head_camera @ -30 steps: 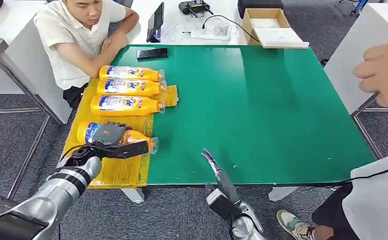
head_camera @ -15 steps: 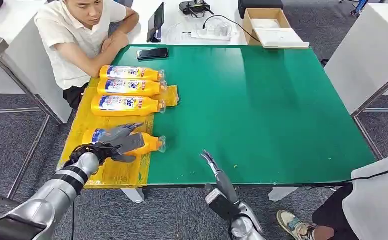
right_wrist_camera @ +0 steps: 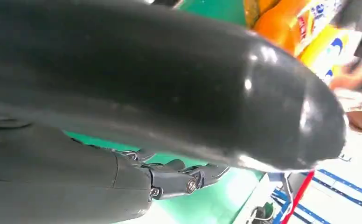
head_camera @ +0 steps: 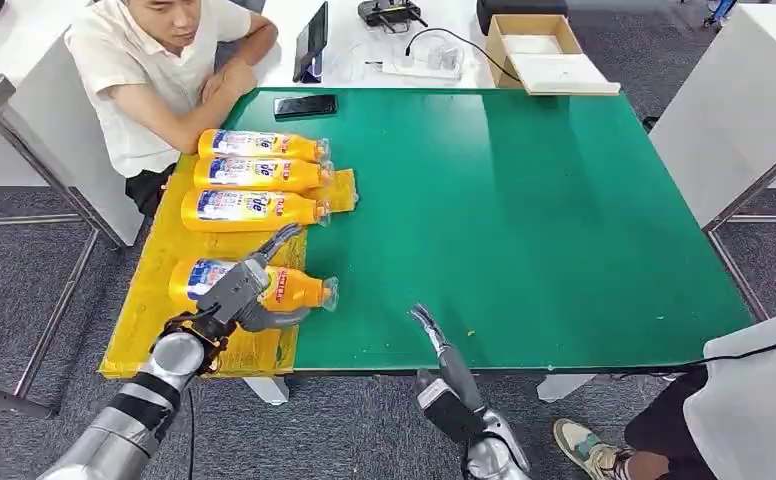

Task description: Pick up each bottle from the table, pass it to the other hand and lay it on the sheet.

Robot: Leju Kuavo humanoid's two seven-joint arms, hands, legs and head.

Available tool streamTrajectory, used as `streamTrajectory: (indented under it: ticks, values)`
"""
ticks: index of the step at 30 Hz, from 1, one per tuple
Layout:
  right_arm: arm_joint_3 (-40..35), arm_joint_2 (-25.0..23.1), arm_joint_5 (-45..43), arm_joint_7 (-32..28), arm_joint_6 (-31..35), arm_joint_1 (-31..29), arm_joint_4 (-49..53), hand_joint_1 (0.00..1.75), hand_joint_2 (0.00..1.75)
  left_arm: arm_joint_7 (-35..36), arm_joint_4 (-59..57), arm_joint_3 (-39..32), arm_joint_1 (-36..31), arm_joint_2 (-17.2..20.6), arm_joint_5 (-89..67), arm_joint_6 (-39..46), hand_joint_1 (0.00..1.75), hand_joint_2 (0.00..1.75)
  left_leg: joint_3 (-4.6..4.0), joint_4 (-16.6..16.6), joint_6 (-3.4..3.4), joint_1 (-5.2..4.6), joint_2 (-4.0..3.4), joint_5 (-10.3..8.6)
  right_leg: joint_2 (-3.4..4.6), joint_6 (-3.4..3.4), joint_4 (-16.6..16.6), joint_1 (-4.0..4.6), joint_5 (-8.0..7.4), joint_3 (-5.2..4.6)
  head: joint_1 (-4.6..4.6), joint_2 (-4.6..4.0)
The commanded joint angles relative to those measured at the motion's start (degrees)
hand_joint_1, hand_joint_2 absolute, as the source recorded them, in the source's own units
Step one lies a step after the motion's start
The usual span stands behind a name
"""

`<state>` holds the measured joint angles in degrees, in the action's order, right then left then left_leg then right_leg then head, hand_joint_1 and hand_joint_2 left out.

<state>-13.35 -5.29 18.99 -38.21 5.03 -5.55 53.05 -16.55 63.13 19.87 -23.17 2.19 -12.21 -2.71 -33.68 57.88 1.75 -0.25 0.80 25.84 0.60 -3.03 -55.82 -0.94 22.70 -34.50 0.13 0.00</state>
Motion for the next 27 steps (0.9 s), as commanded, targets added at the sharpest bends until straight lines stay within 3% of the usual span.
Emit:
streamTrajectory:
  ticks: [1,6,8,11,12,16,19,20,27]
  values:
    - [-0.43,1.22,-0.37,-1.79,0.78,0.6,-0.71,0.0,0.0,-2.39,16.49,-3.24,5.36,-0.36,5.24,5.53,0.0,1.75,0.05,-0.01,-0.07,0.03,-0.09,0.05,0.02,0.08,0.01,0.04,0.03,0.05,0.0,0.0]
    - [-0.66,1.45,-5.54,-1.79,1.86,3.64,6.9,0.0,0.0,-6.38,27.14,-5.7,11.15,-2.66,13.63,8.91,0.0,1.75,0.03,0.02,-0.08,0.03,-0.09,0.08,0.0,0.09,-0.01,0.05,0.06,0.02,0.0,-0.02]
    - [-0.18,0.39,-11.74,-1.79,4.35,7.45,18.23,0.0,0.0,-8.33,32.98,-5.12,16.33,-4.04,18.23,8.59,0.0,1.75,0.06,0.03,-0.09,0.02,-0.15,0.13,0.05,0.1,-0.04,0.04,0.1,0.01,-0.02,0.0]
    - [-2.09,-0.46,-12.82,-1.79,10.19,10.48,30.8,0.0,0.0,-8.57,37.34,-1.51,23.8,-6.2,21.86,8.12,0.0,1.75,0.11,0.05,-0.1,-0.02,-0.27,0.24,0.16,0.11,-0.1,0.0,0.18,0.02,-0.02,0.0]
    - [-3.53,-0.3,-12.07,-1.79,13.76,11.3,34.57,0.0,1.75,-9.4,36.72,0.03,26.13,-7.34,22.04,8.89,0.0,1.75,0.04,0.02,-0.08,-0.02,-0.26,0.19,0.17,0.08,-0.05,-0.01,0.12,-0.04,0.0,-0.02]
    - [-6.36,0.13,-10.75,-1.79,19.59,11.8,34.79,0.0,1.75,-11.03,32.89,2.98,29.21,-7.9,19.77,11.63,0.0,1.75,-0.07,-0.02,-0.06,-0.03,-0.12,0.14,0.03,0.07,0.03,-0.02,0.09,-0.14,-0.02,-0.02]
    - [-6.26,-0.78,-12.66,-1.79,16.51,12.31,31.18,0.0,1.75,-13.97,31.94,3.99,30.81,-6.97,14.1,16.54,0.0,1.75,0.0,-0.07,-0.1,-0.01,-0.09,0.16,0.01,-0.02,0.1,0.0,0.2,-0.05,-0.02,0.0]
    - [-6.26,-0.78,-12.66,-1.79,16.51,12.31,31.18,0.0,0.0,-13.97,31.94,3.99,30.81,-6.97,14.1,16.54,0.0,1.75,0.18,-0.08,-0.16,0.01,-0.11,0.23,-0.02,0.05,0.11,0.04,0.27,0.13,0.0,-0.02]
    - [-7.13,-4.16,-9.34,-0.12,19.83,11.91,25.17,0.0,0.0,-14.16,33.33,4.39,32.45,-7.21,11.7,19.98,0.0,1.75,0.22,-0.08,-0.2,0.1,-0.18,0.26,0.04,0.09,0.11,0.13,0.27,0.15,-0.02,0.0]
